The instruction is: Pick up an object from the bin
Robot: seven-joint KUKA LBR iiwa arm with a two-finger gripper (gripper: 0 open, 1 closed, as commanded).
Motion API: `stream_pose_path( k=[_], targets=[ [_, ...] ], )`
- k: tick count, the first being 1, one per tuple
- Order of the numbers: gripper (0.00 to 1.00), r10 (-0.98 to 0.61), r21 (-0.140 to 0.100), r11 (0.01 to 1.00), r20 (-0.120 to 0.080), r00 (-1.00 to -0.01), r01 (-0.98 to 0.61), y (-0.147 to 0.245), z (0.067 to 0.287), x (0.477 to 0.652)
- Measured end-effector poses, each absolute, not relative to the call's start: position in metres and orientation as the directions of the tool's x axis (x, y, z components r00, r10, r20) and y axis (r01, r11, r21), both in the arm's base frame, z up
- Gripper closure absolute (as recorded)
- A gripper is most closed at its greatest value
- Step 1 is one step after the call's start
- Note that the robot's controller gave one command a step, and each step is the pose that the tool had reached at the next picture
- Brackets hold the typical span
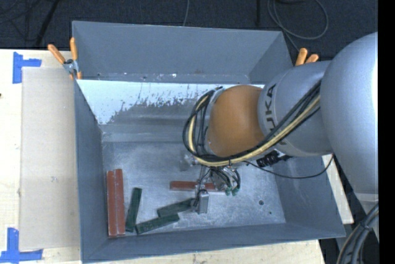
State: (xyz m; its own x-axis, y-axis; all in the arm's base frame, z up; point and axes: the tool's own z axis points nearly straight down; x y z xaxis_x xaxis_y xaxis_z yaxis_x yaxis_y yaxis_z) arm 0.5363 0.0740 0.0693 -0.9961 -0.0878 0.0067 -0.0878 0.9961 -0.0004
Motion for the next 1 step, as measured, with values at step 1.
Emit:
stream_pose_path(
  k=[1],
  targets=[
    [1.0,-0.084,0.001,0.996,0.002,-0.996,-0.084,0.0742,0.0761,0.5377]
  ],
)
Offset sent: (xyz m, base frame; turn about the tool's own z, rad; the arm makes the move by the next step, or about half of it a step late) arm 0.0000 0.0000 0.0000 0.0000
